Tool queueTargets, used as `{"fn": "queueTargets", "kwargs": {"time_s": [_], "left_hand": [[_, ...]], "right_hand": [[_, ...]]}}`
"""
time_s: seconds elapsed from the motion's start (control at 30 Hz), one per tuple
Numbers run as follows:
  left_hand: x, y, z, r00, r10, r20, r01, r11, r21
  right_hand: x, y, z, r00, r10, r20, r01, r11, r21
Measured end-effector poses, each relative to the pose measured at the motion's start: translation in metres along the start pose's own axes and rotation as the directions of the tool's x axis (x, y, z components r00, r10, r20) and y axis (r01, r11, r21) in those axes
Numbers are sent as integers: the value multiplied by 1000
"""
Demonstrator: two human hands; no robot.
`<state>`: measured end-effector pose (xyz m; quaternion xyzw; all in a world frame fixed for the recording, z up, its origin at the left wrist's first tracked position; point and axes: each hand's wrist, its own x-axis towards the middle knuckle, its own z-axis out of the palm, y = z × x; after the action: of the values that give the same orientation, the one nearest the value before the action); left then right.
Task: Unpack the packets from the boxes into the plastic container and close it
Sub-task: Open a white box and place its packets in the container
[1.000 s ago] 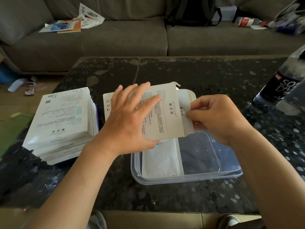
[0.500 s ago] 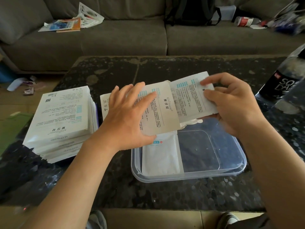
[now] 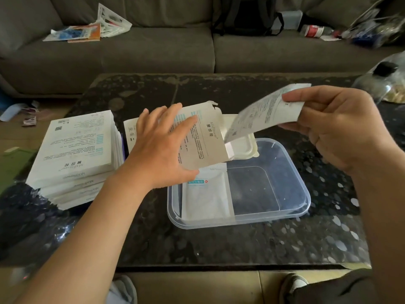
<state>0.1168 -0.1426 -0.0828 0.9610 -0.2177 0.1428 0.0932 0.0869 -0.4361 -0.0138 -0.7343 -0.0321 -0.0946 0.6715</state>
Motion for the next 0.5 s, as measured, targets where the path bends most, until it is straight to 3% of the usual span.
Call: {"fn": "queueTargets", "kwargs": {"time_s": [0.13, 0.27, 0.4, 0.5], "left_hand": [[0, 6, -3, 1000, -21, -12, 21, 1000, 0], [3, 13, -3, 998, -42, -37, 42, 999, 11], [5, 21, 0, 996, -49, -75, 53, 997, 53], [6, 24, 1, 993, -81, -91, 87, 994, 71]], "right_hand": [[-5, 3, -4, 967, -231, -107, 170, 898, -406], [-9, 6, -7, 961, -255, -105, 180, 869, -461], [-16, 14, 5, 983, -179, -35, 128, 814, -567], [-17, 21, 13, 983, -167, -76, 90, 797, -597]]}}
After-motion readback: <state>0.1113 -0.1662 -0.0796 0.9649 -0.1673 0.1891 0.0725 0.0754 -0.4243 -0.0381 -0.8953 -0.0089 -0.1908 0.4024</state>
